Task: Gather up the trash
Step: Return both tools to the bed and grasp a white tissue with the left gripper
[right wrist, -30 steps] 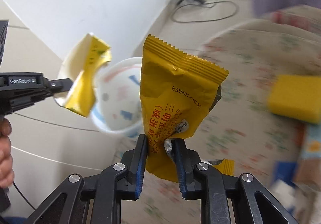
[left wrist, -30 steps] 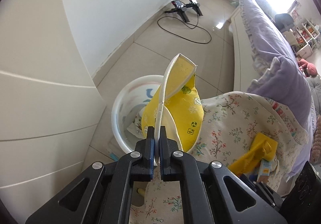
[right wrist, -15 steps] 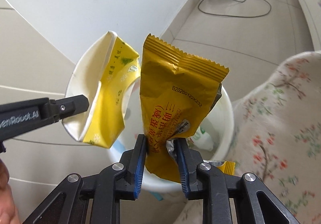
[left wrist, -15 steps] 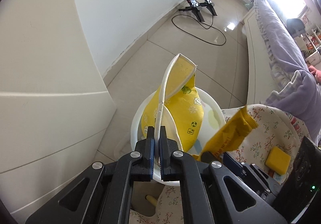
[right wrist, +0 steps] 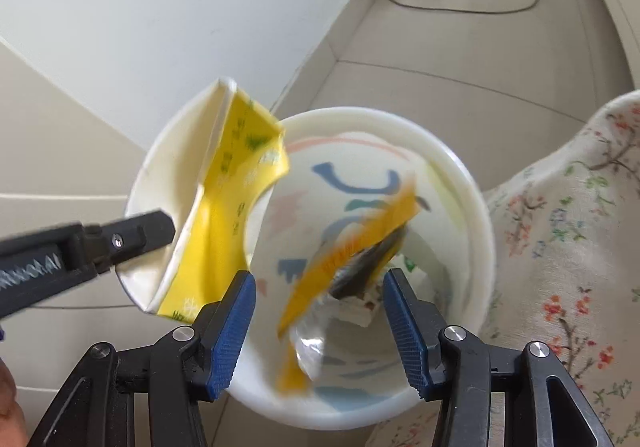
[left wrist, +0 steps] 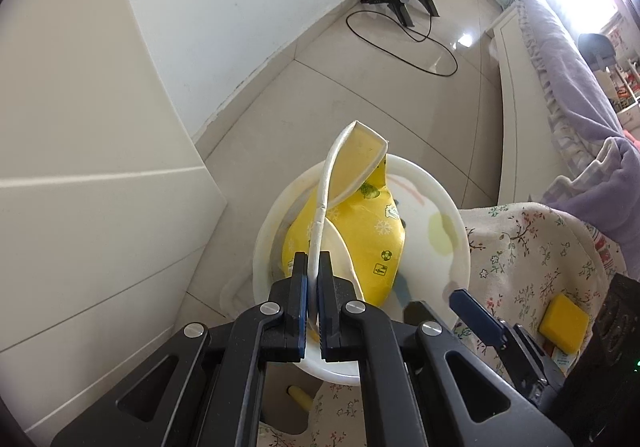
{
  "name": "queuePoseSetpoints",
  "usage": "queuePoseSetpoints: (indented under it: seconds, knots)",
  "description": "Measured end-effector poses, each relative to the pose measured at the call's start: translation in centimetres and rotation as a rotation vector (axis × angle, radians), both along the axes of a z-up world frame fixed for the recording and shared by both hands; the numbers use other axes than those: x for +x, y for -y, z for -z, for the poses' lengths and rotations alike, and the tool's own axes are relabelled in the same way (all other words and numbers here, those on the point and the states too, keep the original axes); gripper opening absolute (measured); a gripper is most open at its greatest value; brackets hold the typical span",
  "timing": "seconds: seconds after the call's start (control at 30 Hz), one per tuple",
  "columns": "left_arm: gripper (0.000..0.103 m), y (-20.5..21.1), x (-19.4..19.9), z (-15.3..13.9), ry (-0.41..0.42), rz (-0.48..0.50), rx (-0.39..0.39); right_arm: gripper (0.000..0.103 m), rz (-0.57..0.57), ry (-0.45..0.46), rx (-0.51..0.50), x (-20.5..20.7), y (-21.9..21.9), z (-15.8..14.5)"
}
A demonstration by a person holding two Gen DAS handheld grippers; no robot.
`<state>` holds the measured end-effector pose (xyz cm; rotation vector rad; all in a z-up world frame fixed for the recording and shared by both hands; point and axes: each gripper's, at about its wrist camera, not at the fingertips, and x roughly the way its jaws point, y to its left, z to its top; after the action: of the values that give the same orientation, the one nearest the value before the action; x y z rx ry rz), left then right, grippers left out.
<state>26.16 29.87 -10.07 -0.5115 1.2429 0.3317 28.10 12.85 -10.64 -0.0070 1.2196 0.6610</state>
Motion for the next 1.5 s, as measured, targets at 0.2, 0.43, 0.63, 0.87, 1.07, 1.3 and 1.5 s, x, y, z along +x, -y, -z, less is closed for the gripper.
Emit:
queuePoseSetpoints:
  seconds: [0.2, 0.43, 0.63, 0.87, 1.07, 1.3, 1.5]
  knots:
    - [0.045, 0.5, 0.5, 0.8, -0.059, 0.002, -0.002, 0.058, 0.039, -0.014, 0.004, 0.1, 2.6, -1.7]
    - [0.049, 1.9, -0.1, -3.0, 0.06, -0.018, -0.012, 0.059, 0.066, 0.023, 0.042, -1.6, 7.9, -6.4]
    - [0.049, 7.4, -0.9, -6.0, 0.113, 0.088, -0.028, 0.063, 0.095, 0.074, 0.065, -4.2, 14.6, -11.4]
    - [0.049, 16.4, -2.4, -8.7, 0.145, 0.3, 0.009, 0.065, 0.186, 0.121, 0.056, -5.6, 22.7, -16.0]
    - [0.051, 25.4, -3.8, -8.0, 0.126, 0.471, -0.093, 0.069, 0.314, 0.16, 0.03, -7.1, 31.4, -16.3]
    - [0.051, 33.8, -5.2, -5.7, 0.074, 0.68, -0.016, 0.069, 0.456, 0.045, 0.014, -6.7, 37.0, -12.5]
    - [0.051, 36.3, -5.7, -3.3, 0.038, 0.74, 0.036, 0.069, 0.427, -0.015, -0.13, -6.8, 37.9, -9.2]
